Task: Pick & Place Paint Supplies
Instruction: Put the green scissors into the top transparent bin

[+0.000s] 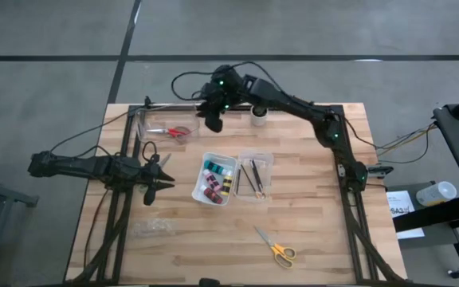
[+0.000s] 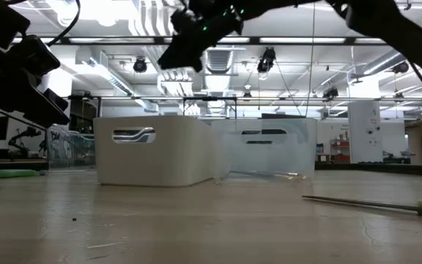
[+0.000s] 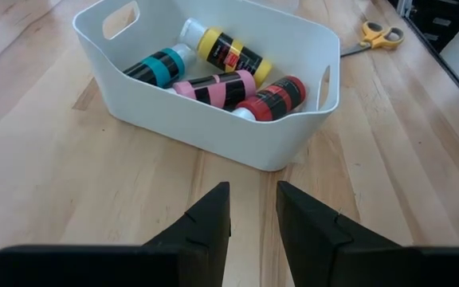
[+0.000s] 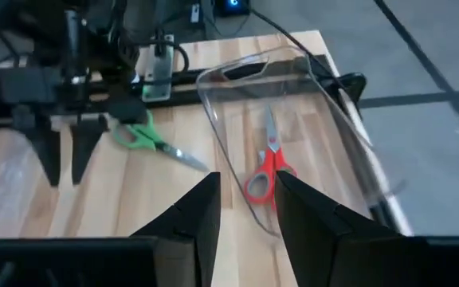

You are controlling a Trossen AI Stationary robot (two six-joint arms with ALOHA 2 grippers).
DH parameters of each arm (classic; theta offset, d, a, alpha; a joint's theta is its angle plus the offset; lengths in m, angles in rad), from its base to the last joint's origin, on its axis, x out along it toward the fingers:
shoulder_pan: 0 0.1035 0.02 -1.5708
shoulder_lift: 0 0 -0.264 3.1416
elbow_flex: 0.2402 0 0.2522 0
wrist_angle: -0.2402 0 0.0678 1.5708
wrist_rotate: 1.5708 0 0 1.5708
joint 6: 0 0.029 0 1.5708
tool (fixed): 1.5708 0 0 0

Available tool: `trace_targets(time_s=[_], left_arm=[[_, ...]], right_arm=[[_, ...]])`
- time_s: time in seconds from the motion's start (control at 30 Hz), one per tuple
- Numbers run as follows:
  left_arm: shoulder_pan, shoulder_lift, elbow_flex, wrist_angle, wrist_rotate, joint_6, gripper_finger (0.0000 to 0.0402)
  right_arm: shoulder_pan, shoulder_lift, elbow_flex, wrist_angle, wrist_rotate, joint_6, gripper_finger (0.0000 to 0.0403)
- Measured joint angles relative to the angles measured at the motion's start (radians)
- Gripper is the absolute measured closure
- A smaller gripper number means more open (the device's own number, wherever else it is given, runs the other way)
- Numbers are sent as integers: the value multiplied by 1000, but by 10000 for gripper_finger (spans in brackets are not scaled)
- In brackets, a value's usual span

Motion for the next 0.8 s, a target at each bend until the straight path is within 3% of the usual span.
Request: trace_targets(time_s=[0.17,0.33,0.53,0.8], left_arm=[[0,-1,0,0,0,0,294],[0,1,0,0,0,0,294],[0,0,0,0,0,0,294],[0,0,0,0,0,0,294]], right_arm=[[31,-69,-48,-77,49,-34,285],[58,-187,-236,9,102,-27,285],[82,-432,-669,361,154,48,285],[132,-797,-1213,680,386,114,285]])
